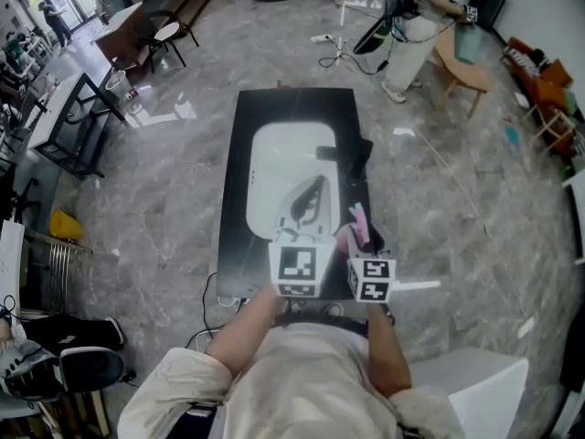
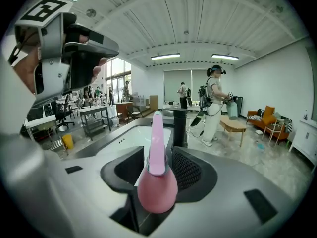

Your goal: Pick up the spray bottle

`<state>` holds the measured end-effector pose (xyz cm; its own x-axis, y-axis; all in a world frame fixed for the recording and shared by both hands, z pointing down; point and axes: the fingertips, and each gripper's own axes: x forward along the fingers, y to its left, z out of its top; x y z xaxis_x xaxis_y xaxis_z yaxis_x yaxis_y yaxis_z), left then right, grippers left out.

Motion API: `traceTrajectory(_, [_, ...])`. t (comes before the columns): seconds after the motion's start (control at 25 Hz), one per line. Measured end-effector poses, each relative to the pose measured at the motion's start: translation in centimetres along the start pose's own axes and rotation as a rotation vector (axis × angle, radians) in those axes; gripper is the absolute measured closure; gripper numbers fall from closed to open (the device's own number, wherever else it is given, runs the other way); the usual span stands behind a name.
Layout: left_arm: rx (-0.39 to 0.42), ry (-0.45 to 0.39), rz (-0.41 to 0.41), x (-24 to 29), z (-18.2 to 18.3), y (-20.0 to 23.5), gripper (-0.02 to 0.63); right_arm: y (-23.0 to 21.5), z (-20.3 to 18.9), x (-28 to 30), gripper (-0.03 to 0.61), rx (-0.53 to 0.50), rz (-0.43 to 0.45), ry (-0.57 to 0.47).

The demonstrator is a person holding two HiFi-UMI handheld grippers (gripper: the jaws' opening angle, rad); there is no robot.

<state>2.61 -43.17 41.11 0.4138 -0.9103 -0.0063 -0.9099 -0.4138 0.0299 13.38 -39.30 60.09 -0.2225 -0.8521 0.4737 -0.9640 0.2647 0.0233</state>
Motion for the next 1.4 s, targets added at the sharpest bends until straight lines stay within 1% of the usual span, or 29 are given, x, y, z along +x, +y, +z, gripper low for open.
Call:
traceTrajectory(0.08, [0.000,0.001,0.001,0.0,-0.1,0.0,0.612,0.0,-0.1,0.1,0.429,0.001,-0.004,0.000])
traceTrajectory(0.12, [0.001,0.001,0.001,0.1,-0.2,0.1,0.612,0.1,-0.1,0.1,0.440,0.000,-0.005,-0.002])
traceTrajectory(0.68, [0.012,0.010,0.007,0.1,-0.4,0.3,0.612,-0.1,0.0,0.3,0.443,0.002,-0.002,-0.007])
traceTrajectory(0.88, [0.021,0.009,0.009,-0.2,-0.4,0.2,0.612,-0.6,0.7,-0.4,0.445,-0.005,-0.011,-0.035])
traceTrajectory(1.0, [0.021,0.007,0.009,-0.2,-0.2,0.1,0.612,-1.0,1.8,-1.0,0.445,0.004,-0.011,-0.062])
traceTrajectory(1.12, [0.011,0.000,0.000,0.0,0.1,-0.2,0.612,-2.0,3.7,-1.9,0.445,0.016,-0.024,-0.118])
traceTrajectory(1.4, [0.012,-0.021,-0.002,0.4,0.9,-0.4,0.612,-3.3,10.1,-5.1,0.445,0.001,-0.054,-0.255])
